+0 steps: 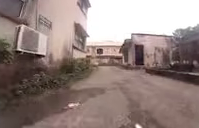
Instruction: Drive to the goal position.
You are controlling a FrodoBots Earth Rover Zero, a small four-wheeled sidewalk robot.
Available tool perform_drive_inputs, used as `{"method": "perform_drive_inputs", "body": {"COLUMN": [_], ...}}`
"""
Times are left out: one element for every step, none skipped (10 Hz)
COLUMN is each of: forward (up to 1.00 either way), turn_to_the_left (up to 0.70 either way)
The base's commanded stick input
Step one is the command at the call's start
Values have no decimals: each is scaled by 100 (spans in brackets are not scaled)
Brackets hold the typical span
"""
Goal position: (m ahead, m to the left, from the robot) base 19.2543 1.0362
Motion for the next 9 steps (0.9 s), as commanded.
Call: {"method": "perform_drive_inputs", "body": {"forward": [100, 100, 100, 100, 100, 100, 100, 100, 100], "turn_to_the_left": [0, 0, 0, 0, 0, 0, 0, 0, 0]}}
